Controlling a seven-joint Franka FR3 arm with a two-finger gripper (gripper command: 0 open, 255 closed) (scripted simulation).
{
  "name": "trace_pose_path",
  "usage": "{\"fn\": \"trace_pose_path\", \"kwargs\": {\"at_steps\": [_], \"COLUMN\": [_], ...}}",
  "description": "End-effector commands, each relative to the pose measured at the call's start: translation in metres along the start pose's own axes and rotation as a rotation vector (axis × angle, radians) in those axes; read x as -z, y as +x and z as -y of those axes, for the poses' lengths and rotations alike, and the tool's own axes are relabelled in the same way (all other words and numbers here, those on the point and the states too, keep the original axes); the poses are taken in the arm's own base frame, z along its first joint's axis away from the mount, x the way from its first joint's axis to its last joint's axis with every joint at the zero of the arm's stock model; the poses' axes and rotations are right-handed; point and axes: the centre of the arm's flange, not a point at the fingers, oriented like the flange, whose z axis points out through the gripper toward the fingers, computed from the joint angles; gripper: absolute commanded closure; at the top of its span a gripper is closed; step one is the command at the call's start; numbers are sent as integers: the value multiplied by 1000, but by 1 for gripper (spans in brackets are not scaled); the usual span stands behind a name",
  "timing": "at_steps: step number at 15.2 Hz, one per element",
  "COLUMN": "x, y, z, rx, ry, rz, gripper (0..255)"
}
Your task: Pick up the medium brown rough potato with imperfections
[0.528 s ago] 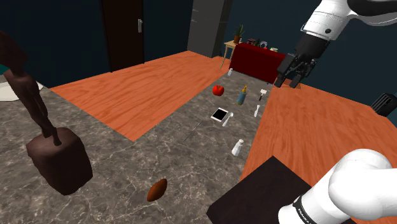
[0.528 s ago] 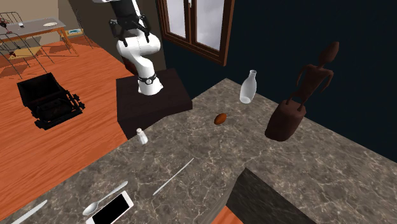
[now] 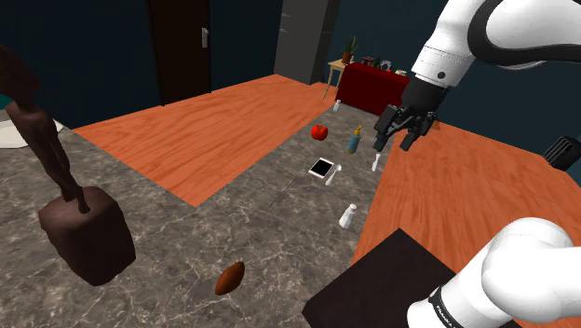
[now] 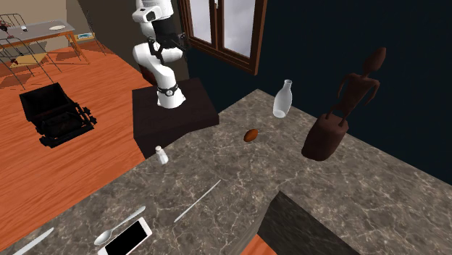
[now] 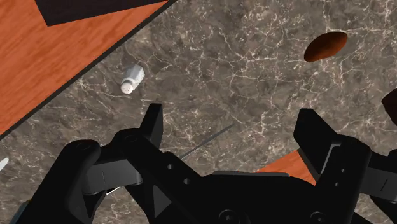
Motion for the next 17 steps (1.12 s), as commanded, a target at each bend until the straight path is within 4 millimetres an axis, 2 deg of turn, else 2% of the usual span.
{"fn": "trace_pose_path", "kwargs": {"at_steps": [1,17], "x": [-19,-183], "y": [-2,3], "z": [19,162], "rx": [-23,-186], "ry": [-8,-74], "rz": [1,15], "gripper": [0,0]}}
